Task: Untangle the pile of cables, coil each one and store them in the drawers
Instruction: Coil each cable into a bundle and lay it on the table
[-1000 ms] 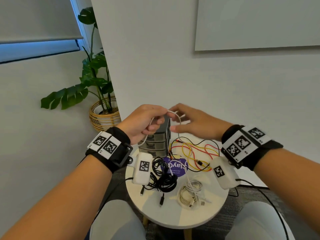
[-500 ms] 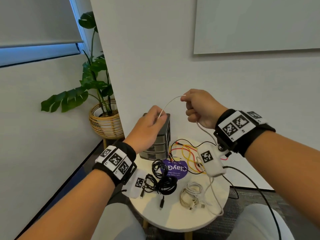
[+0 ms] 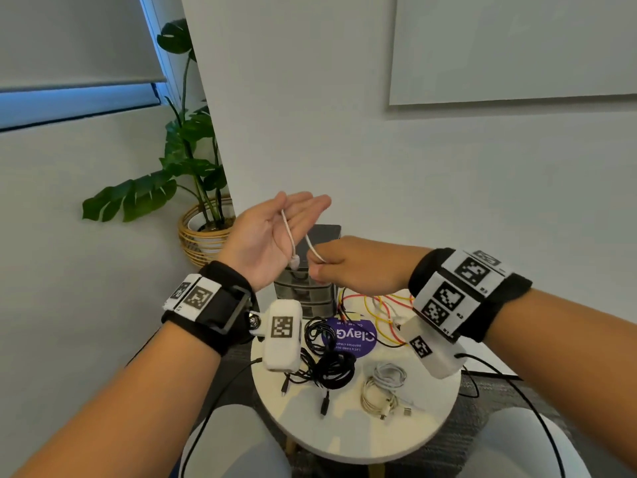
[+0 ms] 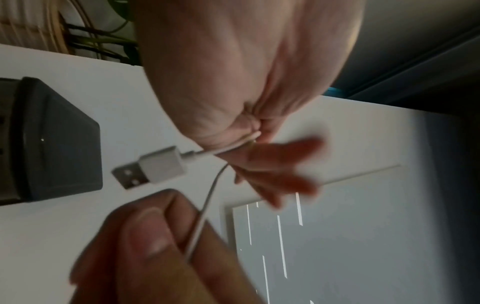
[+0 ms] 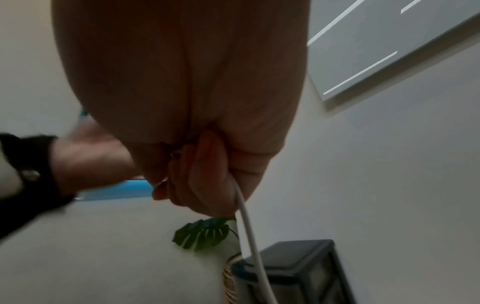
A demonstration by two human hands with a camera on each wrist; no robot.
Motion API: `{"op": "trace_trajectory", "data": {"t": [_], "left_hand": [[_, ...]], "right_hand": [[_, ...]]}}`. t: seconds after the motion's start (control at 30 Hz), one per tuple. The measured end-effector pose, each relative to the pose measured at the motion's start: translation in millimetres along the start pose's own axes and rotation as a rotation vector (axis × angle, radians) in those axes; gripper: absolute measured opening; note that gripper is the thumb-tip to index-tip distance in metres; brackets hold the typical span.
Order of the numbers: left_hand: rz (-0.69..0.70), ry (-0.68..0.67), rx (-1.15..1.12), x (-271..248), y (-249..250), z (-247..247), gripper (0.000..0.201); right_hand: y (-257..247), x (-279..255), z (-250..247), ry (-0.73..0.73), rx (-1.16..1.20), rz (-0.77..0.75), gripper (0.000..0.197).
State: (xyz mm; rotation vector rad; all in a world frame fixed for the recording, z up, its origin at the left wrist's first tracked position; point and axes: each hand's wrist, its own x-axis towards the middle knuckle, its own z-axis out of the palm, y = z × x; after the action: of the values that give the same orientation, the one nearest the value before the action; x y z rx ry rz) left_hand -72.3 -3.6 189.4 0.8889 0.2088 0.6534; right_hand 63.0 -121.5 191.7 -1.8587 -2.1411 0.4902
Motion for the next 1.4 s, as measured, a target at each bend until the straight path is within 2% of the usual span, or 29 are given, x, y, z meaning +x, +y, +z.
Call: {"op": "trace_trajectory", "data": {"t": [0.07,0.13,0.2,0.23,0.33,0.47,0.57,0.67,0.73,0.83,0.9,0.97,1.0,1.07,1.13,1.2,1.3,1.4], "left_hand": [[0.045,0.093,0.002,2,-4,-4,0.039],[0.072,0.123,0.276,1,-8,-3,0.038],[0.079,0.044,0.564,-5,-10,2,0.039],[0.079,-0.008,0.622,-9,-10,4,0.041],[0.078,-0.111,0.622,-15,-5,7,0.043],[-0.025,-0.253,0.41,-20,4,13,0.051],[0.059,-0.296,0.302,-22,9,21,0.049],[0.232,-0.177,0.335,-20,9,25,0.045],[0.261,-0.114,0.353,-16,4,27,0.042],[0.297,-0.011,0.37,-8,-3,23,0.045],[0.317,0.022,0.541,-4,-2,19,0.049],[0.31,0.029,0.87,-5,1,17,0.047],[0.301,0.012,1.011,-6,3,17,0.041],[0.281,-0.04,1.137,-7,4,19,0.036],[0.267,-0.086,1.133,-8,5,23,0.047],[0.201,-0.146,1.029,-10,7,23,0.055],[0.089,-0.222,0.796,-14,13,17,0.049],[0.045,-0.288,0.527,-17,17,21,0.047]], "right_hand": [[-7,1,-10,-0.012,-0.034,-0.044,0.029],[-12,1,-26,0.024,0.004,-0.11,0.028],[-11,2,-44,0.15,0.07,-0.175,0.027],[-8,2,-55,0.226,0.093,-0.181,0.027],[6,2,-77,0.408,0.077,-0.137,0.025],[25,2,-78,0.552,0.133,-0.086,0.031],[34,3,-56,0.488,0.183,-0.001,0.038],[32,3,-26,0.294,0.213,-0.01,0.044],[23,3,-17,0.217,0.208,-0.071,0.043],[12,3,-23,0.176,0.141,-0.111,0.033],[11,0,-34,0.204,0.117,-0.121,0.027],[11,-3,-44,0.28,0.125,-0.147,0.023],[12,-4,-48,0.324,0.133,-0.162,0.021],[13,-5,-52,0.393,0.14,-0.18,0.02],[17,-5,-51,0.438,0.121,-0.183,0.018],[25,-7,-48,0.495,0.114,-0.162,0.018],[41,-12,-43,0.585,0.113,-0.083,0.024],[50,-14,-31,0.629,0.065,-0.038,0.031]]}}
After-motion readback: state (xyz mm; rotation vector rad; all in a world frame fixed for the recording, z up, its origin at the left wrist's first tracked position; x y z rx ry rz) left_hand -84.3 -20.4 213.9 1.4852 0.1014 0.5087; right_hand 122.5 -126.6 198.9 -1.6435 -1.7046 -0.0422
